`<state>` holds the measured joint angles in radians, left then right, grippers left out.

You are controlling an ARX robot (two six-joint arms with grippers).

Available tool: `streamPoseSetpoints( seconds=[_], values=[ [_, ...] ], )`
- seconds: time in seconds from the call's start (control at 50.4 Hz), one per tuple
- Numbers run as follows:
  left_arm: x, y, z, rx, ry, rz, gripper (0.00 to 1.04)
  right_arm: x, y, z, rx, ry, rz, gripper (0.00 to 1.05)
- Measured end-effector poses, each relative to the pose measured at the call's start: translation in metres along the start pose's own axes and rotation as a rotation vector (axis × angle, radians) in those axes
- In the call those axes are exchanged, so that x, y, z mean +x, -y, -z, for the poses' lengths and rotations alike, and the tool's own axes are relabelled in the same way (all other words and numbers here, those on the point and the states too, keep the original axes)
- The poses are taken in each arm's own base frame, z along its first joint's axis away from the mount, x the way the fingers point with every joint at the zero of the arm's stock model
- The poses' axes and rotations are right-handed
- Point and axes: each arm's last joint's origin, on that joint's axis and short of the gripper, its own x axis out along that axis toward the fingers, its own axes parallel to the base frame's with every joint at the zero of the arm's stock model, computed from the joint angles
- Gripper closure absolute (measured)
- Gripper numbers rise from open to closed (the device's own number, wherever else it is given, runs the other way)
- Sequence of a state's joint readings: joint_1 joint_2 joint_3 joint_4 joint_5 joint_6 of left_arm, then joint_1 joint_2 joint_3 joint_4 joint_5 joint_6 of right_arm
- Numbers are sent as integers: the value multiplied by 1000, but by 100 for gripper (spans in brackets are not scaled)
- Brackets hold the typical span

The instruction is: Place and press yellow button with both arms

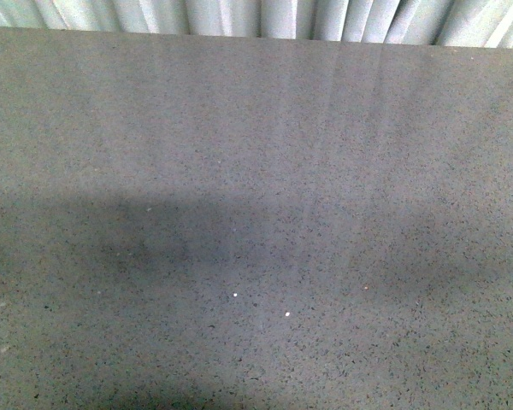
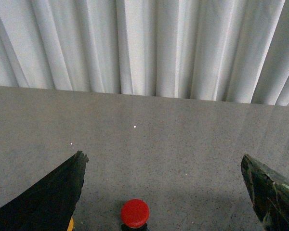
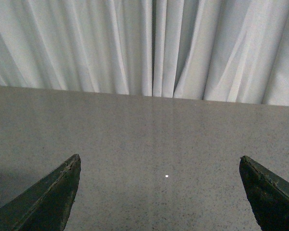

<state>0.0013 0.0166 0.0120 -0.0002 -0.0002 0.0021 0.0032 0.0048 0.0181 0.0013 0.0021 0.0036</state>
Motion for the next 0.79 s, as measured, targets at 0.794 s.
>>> streamPoseSetpoints(
  seconds=[0.794],
  values=[
    [0,0,0,0,0,0,9,0,0,0,0,0,0,9]
  ],
)
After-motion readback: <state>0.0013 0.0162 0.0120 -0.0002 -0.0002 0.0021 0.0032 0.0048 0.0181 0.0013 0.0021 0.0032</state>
